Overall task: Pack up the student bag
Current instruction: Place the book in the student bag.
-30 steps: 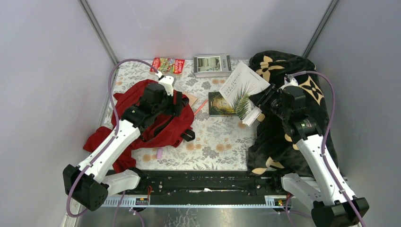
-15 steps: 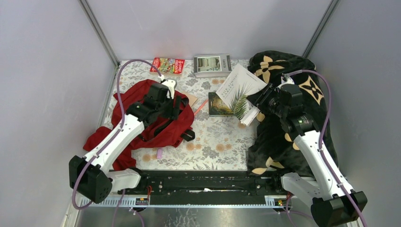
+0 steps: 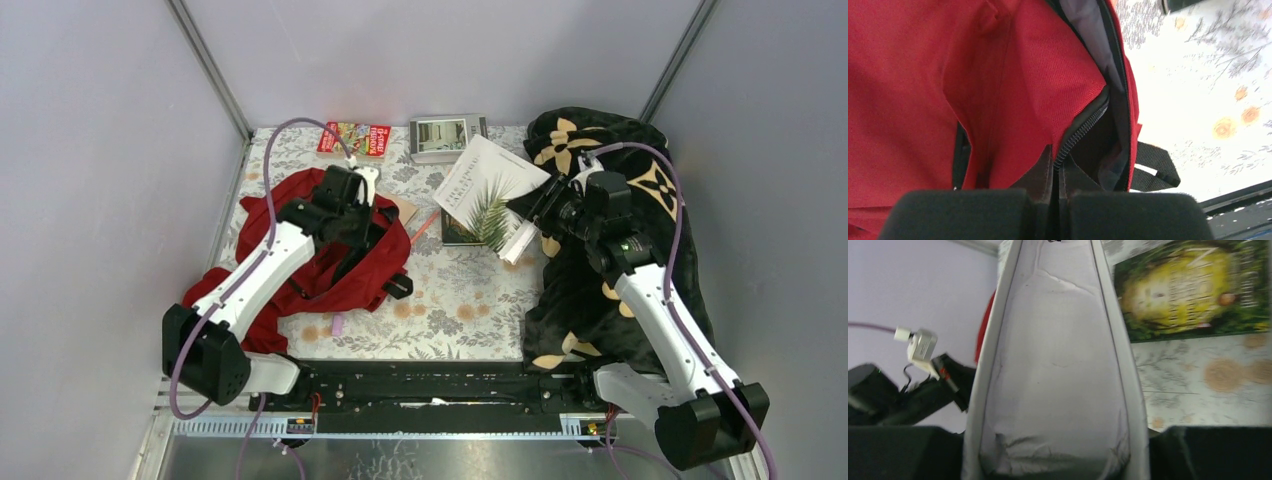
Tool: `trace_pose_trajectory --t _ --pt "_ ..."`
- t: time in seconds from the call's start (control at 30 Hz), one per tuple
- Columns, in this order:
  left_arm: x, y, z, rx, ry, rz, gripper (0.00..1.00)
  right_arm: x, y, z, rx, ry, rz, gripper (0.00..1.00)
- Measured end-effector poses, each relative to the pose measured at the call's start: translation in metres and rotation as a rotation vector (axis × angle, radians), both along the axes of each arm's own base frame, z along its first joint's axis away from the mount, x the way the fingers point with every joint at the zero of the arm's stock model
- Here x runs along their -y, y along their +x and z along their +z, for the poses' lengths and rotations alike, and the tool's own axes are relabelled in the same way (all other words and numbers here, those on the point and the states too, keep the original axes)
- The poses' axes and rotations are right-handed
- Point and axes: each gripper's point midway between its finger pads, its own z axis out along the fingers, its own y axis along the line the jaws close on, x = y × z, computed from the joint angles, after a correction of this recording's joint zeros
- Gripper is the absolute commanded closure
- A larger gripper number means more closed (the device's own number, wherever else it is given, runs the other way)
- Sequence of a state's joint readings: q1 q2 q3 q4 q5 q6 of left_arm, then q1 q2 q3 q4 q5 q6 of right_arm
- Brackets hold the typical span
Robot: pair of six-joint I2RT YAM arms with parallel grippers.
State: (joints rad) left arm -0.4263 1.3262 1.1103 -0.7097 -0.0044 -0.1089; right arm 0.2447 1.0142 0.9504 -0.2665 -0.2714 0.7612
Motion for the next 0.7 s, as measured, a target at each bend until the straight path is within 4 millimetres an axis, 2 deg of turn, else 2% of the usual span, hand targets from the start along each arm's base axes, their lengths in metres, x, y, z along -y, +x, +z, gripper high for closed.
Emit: trace_pose_trajectory --t 0.07,0.17,0.3,0.43,0.5,0.57,0.7 --pt "-0.002 0.011 0.014 0.008 -0.008 0.017 1.00 -0.015 0.002 0.006 0.000 0.066 0.062 0.66" --pt "-0.010 0.035 0.056 0.087 -0.048 0.072 1.00 -0.036 0.005 0.021 0.022 0.169 0.151 0.66" --pt "-0.031 0.067 0.123 0.235 -0.134 0.189 1.00 -0.068 0.008 0.043 0.019 0.287 0.286 0.66" --pt "-0.053 0.091 0.165 0.324 -0.167 0.270 1.00 -0.100 0.002 0.064 0.053 0.325 0.394 0.65" --pt "-0.062 0.101 0.174 0.342 -0.174 0.299 1.00 -0.117 -0.011 0.072 0.077 0.335 0.459 0.65" --pt "-0.069 0.106 0.174 0.339 -0.181 0.325 1.00 -0.130 -0.023 0.073 0.081 0.341 0.516 0.65" --pt "-0.075 0.105 0.166 0.325 -0.197 0.355 1.00 -0.149 -0.034 0.059 0.048 0.336 0.567 0.69"
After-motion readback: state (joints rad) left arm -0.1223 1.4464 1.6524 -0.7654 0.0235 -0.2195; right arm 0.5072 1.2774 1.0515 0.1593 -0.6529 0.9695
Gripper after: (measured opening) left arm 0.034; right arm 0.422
